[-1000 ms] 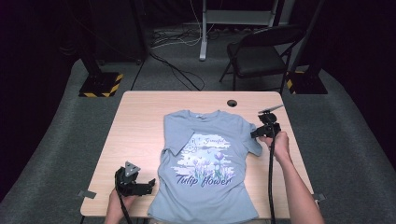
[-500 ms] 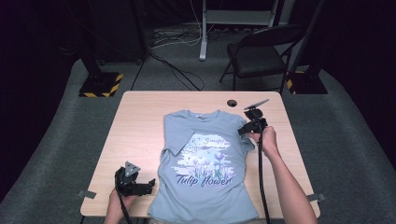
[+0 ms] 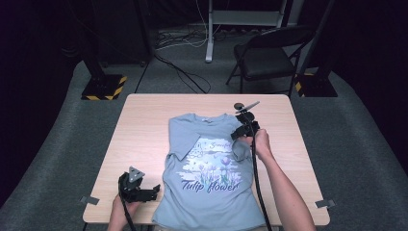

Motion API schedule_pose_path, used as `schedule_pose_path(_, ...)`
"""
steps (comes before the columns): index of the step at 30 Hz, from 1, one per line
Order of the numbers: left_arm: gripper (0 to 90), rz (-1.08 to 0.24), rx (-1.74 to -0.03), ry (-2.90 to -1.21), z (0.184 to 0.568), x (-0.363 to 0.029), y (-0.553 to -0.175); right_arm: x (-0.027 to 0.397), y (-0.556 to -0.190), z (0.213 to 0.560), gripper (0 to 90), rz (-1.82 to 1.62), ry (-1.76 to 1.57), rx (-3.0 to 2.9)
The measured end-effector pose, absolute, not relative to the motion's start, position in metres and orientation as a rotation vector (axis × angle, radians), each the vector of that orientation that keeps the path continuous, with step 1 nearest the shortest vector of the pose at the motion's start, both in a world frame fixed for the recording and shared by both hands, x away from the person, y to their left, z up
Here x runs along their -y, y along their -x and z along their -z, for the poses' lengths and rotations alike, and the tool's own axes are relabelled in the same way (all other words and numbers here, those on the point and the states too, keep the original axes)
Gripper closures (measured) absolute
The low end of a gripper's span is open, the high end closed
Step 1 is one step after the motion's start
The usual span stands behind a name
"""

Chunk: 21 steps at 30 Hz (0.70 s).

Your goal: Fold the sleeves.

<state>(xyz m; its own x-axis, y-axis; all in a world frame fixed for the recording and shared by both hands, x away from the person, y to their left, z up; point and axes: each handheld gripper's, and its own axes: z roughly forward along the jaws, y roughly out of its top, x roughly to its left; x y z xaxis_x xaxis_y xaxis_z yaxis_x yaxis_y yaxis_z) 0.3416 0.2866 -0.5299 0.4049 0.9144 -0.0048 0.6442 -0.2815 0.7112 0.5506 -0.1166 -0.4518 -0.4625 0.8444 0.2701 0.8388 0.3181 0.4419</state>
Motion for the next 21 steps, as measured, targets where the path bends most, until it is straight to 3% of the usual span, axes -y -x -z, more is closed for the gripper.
schedule_pose_path(3,0.1,-0.546,-1.322,-2.027,0.5299,-0.2865,-0.3416,0.1143,-0.5509,0.4521,84.7,-0.844,-1.618,-2.546)
schedule_pose_path(7,0.1,-0.546,-1.322,-2.027,0.5300,-0.2865,-0.3416,0.1144,-0.5506,0.4509,75.0,-0.872,-1.606,-2.542)
schedule_pose_path(21,0.2,-0.546,-1.319,-2.029,0.5300,-0.2864,-0.3413,0.1219,-0.5461,0.4517,64.3,-0.860,-1.609,-2.561)
